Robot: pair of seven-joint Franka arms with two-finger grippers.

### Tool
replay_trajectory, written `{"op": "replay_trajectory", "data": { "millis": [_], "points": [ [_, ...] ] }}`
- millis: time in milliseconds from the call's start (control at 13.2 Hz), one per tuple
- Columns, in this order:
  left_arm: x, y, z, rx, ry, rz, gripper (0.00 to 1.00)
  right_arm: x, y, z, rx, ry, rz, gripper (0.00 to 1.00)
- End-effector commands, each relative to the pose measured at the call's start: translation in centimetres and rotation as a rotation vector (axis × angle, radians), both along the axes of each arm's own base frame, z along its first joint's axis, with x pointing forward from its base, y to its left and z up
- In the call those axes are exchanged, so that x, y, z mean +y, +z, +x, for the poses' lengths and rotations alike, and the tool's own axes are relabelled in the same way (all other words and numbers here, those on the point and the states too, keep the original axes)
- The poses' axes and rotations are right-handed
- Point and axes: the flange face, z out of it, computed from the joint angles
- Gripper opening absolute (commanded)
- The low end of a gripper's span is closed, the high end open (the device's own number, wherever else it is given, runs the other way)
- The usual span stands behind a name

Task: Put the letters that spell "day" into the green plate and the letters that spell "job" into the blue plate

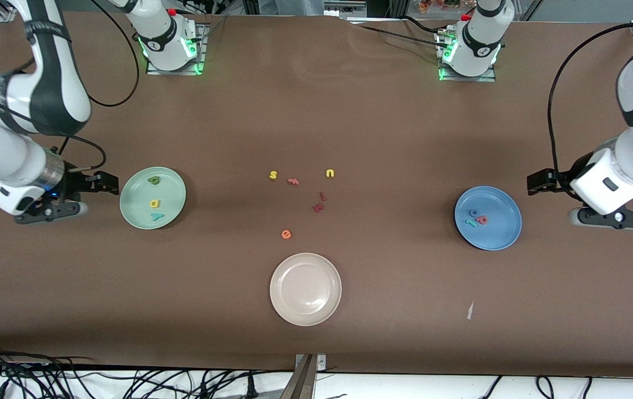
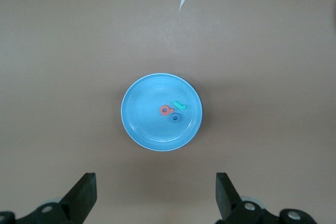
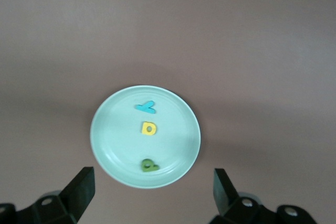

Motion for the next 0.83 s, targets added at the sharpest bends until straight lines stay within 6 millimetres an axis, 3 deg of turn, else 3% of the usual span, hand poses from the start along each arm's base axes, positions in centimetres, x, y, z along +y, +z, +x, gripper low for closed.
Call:
{"op": "replay_trajectory", "data": {
  "millis": [0, 379, 759],
  "points": [
    [1.3, 0.6, -0.8, -0.006, -0.008, -0.050, 1.00, 0.4, 5.6, 0.0, -0.003, -0.065, 0.012, 1.00],
    [2.2, 0.3, -0.6, 0.015, 0.003, -0.046, 1.00, 1.0, 12.6, -0.9, 0.020, -0.164, 0.036, 1.00],
    [1.7, 0.4, -0.6, 0.014, -0.001, -0.034, 1.00, 0.9, 13.7, -0.9, 0.006, -0.155, 0.035, 1.00]
  ]
}}
